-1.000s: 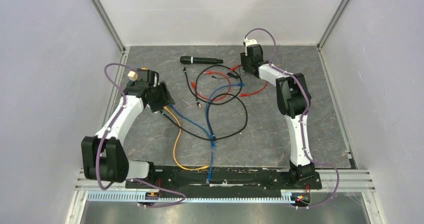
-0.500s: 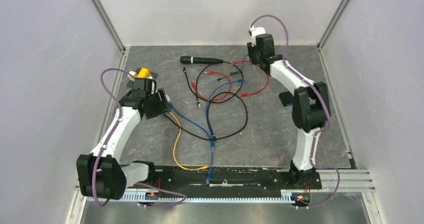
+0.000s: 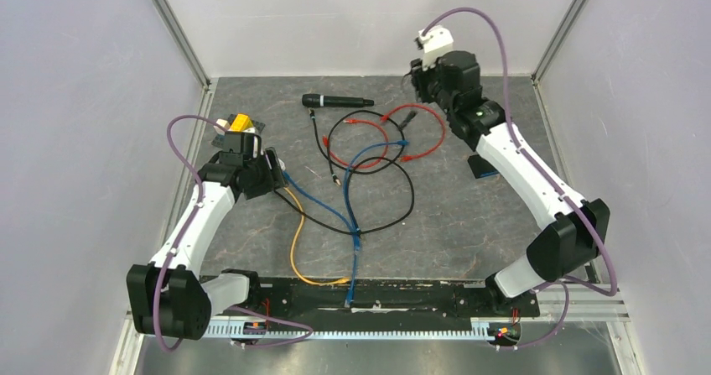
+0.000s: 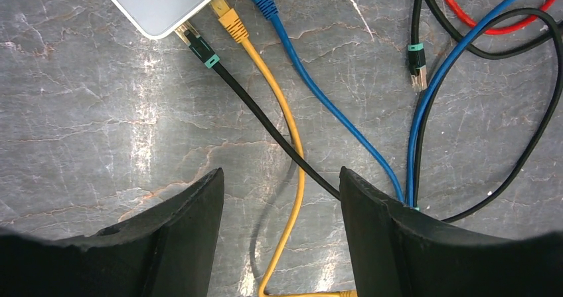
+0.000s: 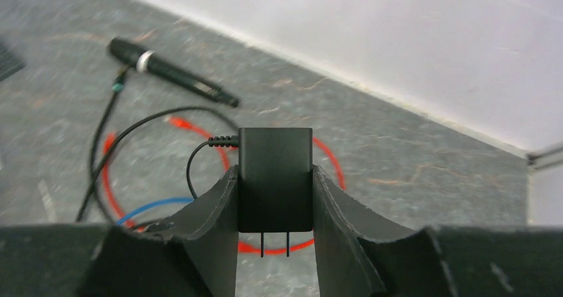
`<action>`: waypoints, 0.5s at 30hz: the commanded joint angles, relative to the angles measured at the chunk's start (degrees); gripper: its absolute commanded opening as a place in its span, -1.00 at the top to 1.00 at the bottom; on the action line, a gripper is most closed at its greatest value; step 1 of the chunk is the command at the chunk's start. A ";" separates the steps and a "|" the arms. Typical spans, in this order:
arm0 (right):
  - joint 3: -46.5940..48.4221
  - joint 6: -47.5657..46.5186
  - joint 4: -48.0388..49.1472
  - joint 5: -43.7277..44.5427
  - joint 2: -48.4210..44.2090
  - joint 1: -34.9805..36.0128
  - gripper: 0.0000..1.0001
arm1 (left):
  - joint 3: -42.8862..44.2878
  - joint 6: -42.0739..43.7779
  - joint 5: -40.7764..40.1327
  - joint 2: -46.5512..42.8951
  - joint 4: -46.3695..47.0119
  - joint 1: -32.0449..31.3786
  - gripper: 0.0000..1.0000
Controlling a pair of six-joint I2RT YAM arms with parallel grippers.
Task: Insert the plug into the switch port
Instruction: Pick up the connector from the center of the board.
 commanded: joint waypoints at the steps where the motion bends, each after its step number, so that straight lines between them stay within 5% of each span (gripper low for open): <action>1: -1.47 3.34 -3.62 -4.56 -2.74 5.42 0.73 | 0.16 1.76 -0.70 -2.25 1.17 -0.26 -0.40; 5: -15.47 15.54 2.86 -13.62 -7.84 6.24 0.72 | -0.12 1.69 -1.75 -3.44 0.88 -0.31 -0.40; 11: -44.45 19.63 15.17 -8.23 -13.74 6.16 0.65 | -0.47 1.53 -2.25 -4.00 0.52 -0.87 -0.40; 15: -49.24 18.86 11.36 -2.58 -11.55 6.04 0.58 | -0.47 1.49 -2.49 -3.85 0.28 -1.32 -0.40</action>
